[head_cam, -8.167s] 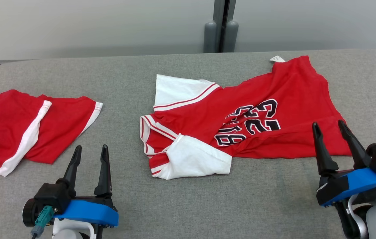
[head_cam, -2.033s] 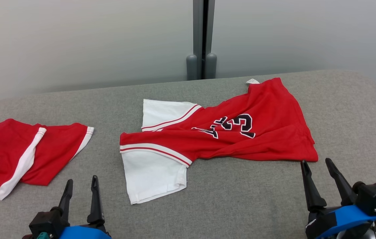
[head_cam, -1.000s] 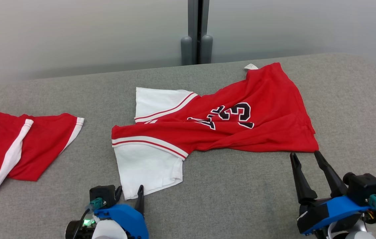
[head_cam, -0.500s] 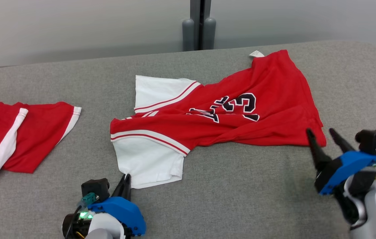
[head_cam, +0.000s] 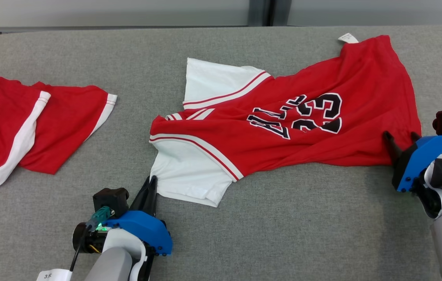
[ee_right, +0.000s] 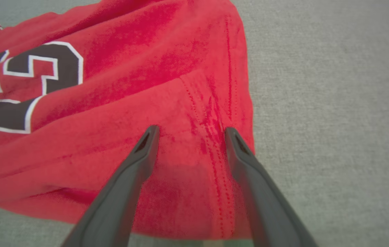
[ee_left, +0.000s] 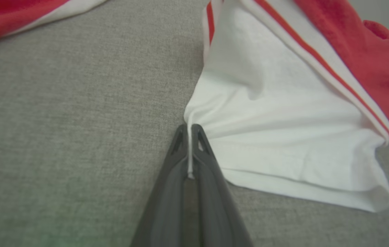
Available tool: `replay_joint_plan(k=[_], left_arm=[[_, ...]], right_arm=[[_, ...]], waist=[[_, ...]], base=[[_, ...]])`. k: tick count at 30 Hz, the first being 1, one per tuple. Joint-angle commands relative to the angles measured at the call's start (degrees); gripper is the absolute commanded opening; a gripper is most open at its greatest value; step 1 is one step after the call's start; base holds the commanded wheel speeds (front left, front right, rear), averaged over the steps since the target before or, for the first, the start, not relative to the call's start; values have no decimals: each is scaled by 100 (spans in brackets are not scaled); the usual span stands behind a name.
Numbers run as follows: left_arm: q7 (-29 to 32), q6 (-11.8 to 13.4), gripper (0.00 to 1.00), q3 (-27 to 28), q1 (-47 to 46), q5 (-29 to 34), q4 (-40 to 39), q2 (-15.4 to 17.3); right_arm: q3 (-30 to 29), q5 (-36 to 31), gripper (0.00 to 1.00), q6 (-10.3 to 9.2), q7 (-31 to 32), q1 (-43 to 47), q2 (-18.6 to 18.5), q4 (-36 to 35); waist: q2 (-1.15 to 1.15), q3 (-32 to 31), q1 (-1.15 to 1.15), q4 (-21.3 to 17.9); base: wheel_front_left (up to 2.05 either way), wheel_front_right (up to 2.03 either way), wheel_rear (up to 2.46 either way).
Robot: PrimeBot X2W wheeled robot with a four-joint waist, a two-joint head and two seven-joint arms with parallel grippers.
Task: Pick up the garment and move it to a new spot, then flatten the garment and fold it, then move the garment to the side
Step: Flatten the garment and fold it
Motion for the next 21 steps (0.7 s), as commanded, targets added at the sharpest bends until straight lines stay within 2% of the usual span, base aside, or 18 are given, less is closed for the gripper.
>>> replay_joint_plan(k=[1,6,16,21], left_arm=[[90,63,0,54,55,-16,211,137],[104,94,0,6,88,-41,130,123],[187,151,0,-40,130,-86,-138,143],[230,169,0,-76,148,-100,-246,169]], right_arm=[[63,22,100,1,-37,-133,-60,114],[282,91,100,1,-190,-369,-154,527],[629,220,100,1,-419,-566,-375,915],[1027,421,100,1,-355,-659,-395,938]], waist=[[0,66,-1,62],[0,91,-1,57],[0,102,-1,-54],[0,150,-1,-61]], base=[[0,0,0],[0,0,0],[0,0,0],[0,0,0]])
